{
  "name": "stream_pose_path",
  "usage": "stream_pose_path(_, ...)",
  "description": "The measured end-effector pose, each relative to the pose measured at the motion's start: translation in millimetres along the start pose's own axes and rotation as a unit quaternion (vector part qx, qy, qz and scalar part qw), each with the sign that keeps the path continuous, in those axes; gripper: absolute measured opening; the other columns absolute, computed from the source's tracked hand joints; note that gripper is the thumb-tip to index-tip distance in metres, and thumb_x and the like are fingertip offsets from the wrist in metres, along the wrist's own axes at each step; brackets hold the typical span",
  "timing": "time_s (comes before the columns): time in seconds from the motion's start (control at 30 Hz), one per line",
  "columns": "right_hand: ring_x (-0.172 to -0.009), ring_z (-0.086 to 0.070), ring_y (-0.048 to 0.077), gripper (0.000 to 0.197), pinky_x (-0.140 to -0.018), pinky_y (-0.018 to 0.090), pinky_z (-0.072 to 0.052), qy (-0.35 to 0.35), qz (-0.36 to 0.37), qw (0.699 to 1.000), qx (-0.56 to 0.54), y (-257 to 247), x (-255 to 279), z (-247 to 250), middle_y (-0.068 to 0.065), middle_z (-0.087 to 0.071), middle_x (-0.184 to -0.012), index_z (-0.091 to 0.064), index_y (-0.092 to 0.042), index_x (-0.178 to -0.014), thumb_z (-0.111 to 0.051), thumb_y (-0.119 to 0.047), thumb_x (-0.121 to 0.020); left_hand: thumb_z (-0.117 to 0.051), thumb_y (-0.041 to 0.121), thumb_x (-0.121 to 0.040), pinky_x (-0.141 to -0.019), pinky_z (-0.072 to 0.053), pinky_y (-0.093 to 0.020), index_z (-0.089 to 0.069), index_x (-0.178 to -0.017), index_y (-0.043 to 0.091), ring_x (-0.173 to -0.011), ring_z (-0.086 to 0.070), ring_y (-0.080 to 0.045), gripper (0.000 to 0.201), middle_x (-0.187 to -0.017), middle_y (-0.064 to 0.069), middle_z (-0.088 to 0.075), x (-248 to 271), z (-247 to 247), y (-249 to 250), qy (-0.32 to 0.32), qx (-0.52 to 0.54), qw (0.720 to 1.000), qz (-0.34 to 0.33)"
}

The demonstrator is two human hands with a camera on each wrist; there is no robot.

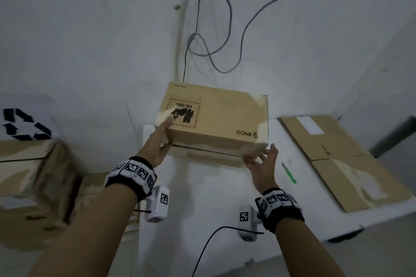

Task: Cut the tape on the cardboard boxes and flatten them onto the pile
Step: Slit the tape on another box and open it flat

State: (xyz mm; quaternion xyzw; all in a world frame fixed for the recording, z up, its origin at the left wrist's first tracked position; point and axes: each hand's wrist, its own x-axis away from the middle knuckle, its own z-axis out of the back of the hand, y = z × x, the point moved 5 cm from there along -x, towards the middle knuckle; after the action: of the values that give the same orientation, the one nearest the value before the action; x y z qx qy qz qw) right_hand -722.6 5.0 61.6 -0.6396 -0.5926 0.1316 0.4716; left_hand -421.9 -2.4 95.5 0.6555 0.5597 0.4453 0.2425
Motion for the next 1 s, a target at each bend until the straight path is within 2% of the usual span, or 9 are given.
stream_pose_path(0.13, -0.108, -0.059, 0.038, 0.035, -0.094, 0.05, -0.053, 0.047, 0.043, 0.998, 0.025, -11, -48, 47, 0.018, -0.054, -0.126, -0.055, -0.009, -0.116, -0.05, -0.038, -0.096, -0.056, 0.022, -0.095, -0.111, -0.037, -0.038, -0.049, -0.134, 0.01, -0.124, -0.054, -0.019, 0.042, -0.128, -0.006, -0.061, -14, -17, -46, -0.019, 0.035, 0.999, -0.026)
stream_pose_path(0.27, -0.125, -0.049, 0.044, 0.052, -0.093, 0.051, -0.049, 0.046, -0.003, 0.995, 0.083, 1, -86, 85, 0.021, -0.052, -0.132, -0.042, -0.007, -0.14, -0.061, -0.009, -0.092, -0.048, 0.015, -0.098, -0.105, -0.044, -0.034, -0.044, -0.138, 0.006, -0.122, -0.054, -0.022, 0.041, -0.13, -0.012, -0.056, -22, -21, -95, 0.016, 0.035, 0.999, -0.031)
stream_pose_path(0.37, -0.1, -0.063, 0.028, 0.018, -0.078, 0.041, -0.055, 0.035, -0.028, 0.988, 0.145, 0, -98, 105, 0.009, -0.065, -0.113, -0.061, -0.015, -0.115, -0.049, -0.019, -0.101, -0.043, 0.013, -0.099, -0.1, -0.048, -0.036, -0.039, -0.14, 0.0, -0.121, -0.053, -0.028, 0.044, -0.133, -0.018, -0.054, -19, -10, -120, 0.081, 0.0, 0.996, -0.048)
stream_pose_path(0.43, -0.081, -0.062, 0.024, 0.024, -0.072, 0.036, -0.053, 0.01, -0.072, 0.982, 0.175, 7, -101, 116, 0.001, -0.064, -0.088, -0.062, -0.017, -0.087, -0.046, -0.028, -0.101, -0.042, 0.013, -0.1, -0.097, -0.051, -0.038, -0.038, -0.141, 0.002, -0.123, -0.051, -0.031, 0.043, -0.138, -0.021, -0.05, -10, -4, -134, 0.143, -0.028, 0.988, -0.046)
stream_pose_path(0.57, -0.077, -0.063, 0.03, 0.034, -0.08, 0.042, -0.052, -0.015, -0.081, 0.961, 0.264, 16, -105, 140, 0.003, -0.067, -0.089, -0.064, -0.012, -0.076, -0.046, -0.026, -0.102, -0.04, 0.063, -0.092, -0.113, -0.029, -0.048, -0.012, -0.154, 0.019, -0.141, -0.027, -0.026, 0.081, -0.159, -0.01, -0.018, 2, -7, -153, 0.304, -0.058, 0.95, -0.035)
stream_pose_path(0.67, -0.092, -0.068, 0.034, 0.033, -0.082, 0.038, -0.054, -0.038, -0.02, 0.945, 0.323, 11, -120, 161, 0.011, -0.071, -0.098, -0.069, -0.006, -0.085, -0.043, -0.019, -0.103, -0.029, 0.082, -0.081, -0.097, -0.045, -0.043, -0.021, -0.152, 0.027, -0.132, -0.042, -0.028, 0.09, -0.153, -0.005, -0.034, 2, -23, -157, 0.315, 0.015, 0.948, -0.035)
stream_pose_path(0.73, -0.101, -0.065, 0.034, 0.026, -0.079, 0.029, -0.049, -0.028, 0.06, 0.91, 0.41, -4, -134, 180, 0.009, -0.069, -0.099, -0.069, -0.009, -0.089, -0.046, -0.011, -0.1, -0.04, 0.086, -0.072, -0.088, -0.049, -0.038, -0.017, -0.153, 0.026, -0.134, -0.039, -0.035, 0.103, -0.155, -0.009, -0.03, 0, -38, -162, 0.341, 0.02, 0.94, -0.023)
stream_pose_path(0.83, -0.117, -0.054, 0.033, 0.026, -0.088, 0.024, -0.041, -0.026, 0.146, 0.817, 0.557, -27, -163, 206, 0.017, -0.055, -0.132, -0.064, -0.003, -0.119, -0.055, -0.002, -0.094, -0.067, 0.067, -0.072, -0.11, -0.033, -0.049, 0.005, -0.153, 0.021, -0.14, -0.027, -0.033, 0.118, -0.158, -0.011, -0.011, -1, -45, -169, 0.422, -0.101, 0.901, 0.008)
stream_pose_path(1.0, -0.135, -0.04, 0.036, 0.055, -0.111, 0.036, -0.032, -0.091, 0.082, 0.672, 0.73, -37, -200, 234, 0.022, -0.035, -0.152, -0.032, 0.003, -0.148, -0.048, -0.003, -0.096, -0.073, 0.051, -0.076, -0.109, -0.032, -0.052, 0.008, -0.153, 0.016, -0.138, -0.028, -0.036, 0.117, -0.155, -0.016, -0.01, -2, -59, -171, 0.44, -0.179, 0.88, -0.008)
